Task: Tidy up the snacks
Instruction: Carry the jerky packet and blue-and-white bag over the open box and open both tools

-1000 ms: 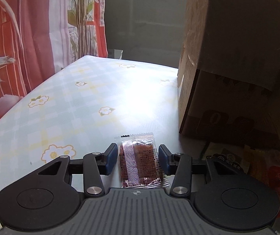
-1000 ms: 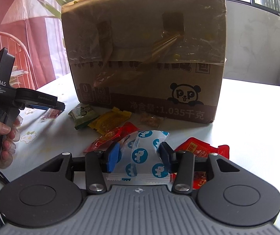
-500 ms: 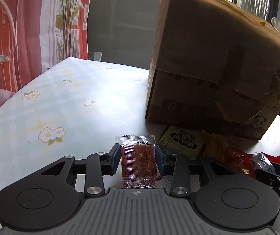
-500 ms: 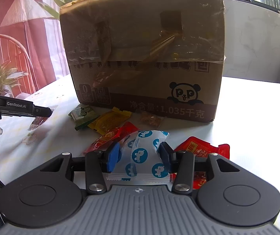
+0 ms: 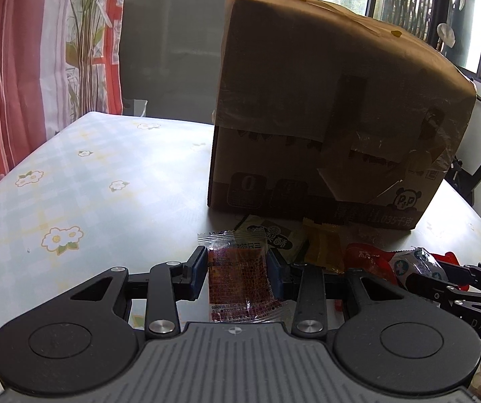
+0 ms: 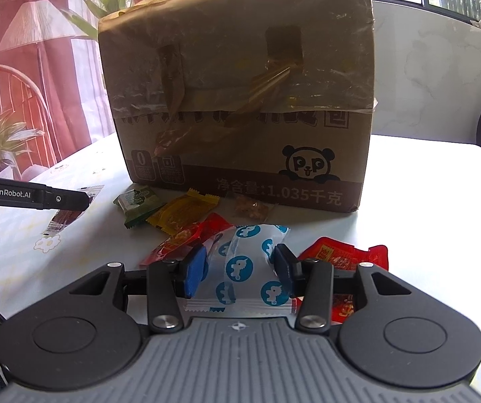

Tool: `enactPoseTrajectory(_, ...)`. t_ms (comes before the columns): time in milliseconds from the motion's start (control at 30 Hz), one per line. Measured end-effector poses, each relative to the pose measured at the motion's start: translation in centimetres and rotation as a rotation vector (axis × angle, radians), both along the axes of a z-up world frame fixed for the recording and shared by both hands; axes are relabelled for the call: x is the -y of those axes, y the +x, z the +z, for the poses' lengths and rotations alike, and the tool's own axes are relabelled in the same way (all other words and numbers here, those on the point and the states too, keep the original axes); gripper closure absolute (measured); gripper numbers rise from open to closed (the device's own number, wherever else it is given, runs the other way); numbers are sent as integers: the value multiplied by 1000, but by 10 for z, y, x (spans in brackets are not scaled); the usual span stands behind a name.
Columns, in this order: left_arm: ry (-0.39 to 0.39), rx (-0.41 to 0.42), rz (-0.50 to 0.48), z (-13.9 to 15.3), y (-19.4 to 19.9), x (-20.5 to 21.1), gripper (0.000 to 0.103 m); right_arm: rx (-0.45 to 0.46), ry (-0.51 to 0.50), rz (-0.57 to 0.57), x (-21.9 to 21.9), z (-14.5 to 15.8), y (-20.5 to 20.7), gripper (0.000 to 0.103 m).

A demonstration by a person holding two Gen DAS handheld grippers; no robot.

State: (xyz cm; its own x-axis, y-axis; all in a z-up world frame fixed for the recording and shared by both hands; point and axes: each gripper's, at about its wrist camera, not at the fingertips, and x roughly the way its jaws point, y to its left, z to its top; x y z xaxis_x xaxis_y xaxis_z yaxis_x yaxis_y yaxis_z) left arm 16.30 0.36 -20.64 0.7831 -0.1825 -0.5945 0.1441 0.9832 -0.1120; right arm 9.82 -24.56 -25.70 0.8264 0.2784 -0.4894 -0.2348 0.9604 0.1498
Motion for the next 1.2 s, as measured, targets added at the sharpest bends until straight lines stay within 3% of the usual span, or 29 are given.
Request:
enactPoseTrajectory(367,-7,135,-6,48,3,-3,63,98,71,-57,19,30,-11,56)
enactPoseTrajectory(567,-31,263,-58,96,7,4,63,230,122,-75,33,78,-10,56)
enactPoseTrajectory(767,-44,388,-126,145,24,22,62,373,136,-21,42,135,0,56)
enactPoseTrajectory(933,-49,374,-153,165,71,44,62,399,123,5,43,173,40,56)
enactPoseTrajectory(1200,-4,277,-82,156,149,78,62,250,43,-31,29,189,138,56)
